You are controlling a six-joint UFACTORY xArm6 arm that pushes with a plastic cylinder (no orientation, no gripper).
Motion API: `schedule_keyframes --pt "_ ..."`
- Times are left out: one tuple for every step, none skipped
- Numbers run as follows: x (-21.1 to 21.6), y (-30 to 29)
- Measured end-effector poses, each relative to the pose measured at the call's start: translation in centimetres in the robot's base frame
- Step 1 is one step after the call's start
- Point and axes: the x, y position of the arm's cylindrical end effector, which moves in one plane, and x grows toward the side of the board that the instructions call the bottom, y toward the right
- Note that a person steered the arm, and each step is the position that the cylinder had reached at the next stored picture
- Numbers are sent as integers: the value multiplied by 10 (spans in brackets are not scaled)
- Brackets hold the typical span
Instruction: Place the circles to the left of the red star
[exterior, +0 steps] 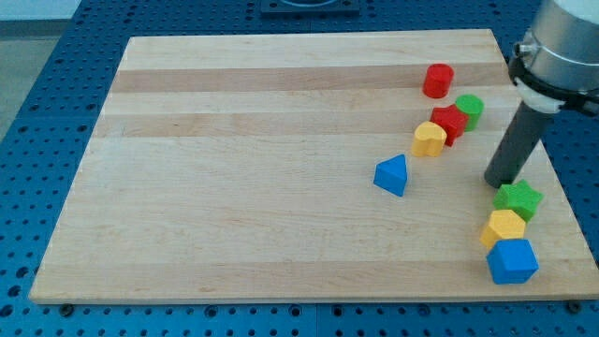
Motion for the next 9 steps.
schedule_keyframes --pt "-48 7" --pt "-109 3" --pt "-128 -10" --pt "-129 -26" --pt "-129 -49" --pt "-129 -54" --pt "-152 -27" --pt "-174 11" --pt "-196 19"
